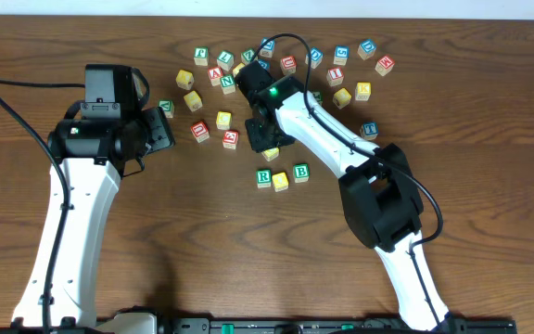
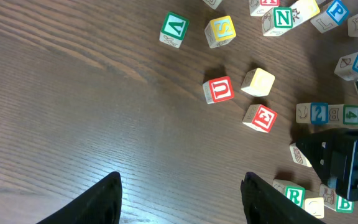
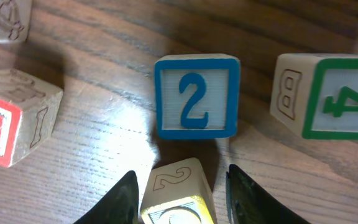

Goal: Spell out ROBOT
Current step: 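Grasp the blue-faced O block with the right gripper and lift it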

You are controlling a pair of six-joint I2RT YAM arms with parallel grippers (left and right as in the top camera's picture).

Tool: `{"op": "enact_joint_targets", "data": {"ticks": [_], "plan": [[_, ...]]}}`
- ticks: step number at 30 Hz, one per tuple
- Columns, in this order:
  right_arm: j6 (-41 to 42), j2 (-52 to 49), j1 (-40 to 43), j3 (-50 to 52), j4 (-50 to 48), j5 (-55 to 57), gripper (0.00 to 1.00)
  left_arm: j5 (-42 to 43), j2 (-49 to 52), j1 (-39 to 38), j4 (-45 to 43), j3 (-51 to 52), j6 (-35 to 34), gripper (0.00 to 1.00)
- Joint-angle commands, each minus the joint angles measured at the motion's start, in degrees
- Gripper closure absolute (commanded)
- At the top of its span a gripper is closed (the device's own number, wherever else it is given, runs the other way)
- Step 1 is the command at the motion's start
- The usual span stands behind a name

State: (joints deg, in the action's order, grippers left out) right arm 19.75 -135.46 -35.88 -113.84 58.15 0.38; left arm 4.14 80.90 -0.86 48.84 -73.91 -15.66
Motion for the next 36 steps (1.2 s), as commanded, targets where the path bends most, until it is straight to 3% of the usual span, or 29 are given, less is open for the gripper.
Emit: {"op": "enact_joint_targets", "data": {"ticks": [1, 11, 25, 36], "plan": [[-3.1, 1.3, -0.6, 0.4, 0.5, -1.0, 0.62, -0.1, 0.4, 0.2, -0.1, -0.9, -0.5, 0.39], [-4.6, 1.3, -0.5, 2.4, 2.1, -0.9, 0.62, -0.1, 0.4, 0.2, -0.1, -0.9, -0.5, 0.39], [-3.9, 2.7, 0.5, -1.2, 2.0, -1.0, 0.76, -0.1, 0.4, 0.2, -0.1, -0.9, -0.5, 0.39], [0.9, 15.0, 5.0, -2.8, 15.8, -0.7, 0.81, -0.1, 0.4, 0.2, 0.0, -0.9, -0.5, 0.39]]}}
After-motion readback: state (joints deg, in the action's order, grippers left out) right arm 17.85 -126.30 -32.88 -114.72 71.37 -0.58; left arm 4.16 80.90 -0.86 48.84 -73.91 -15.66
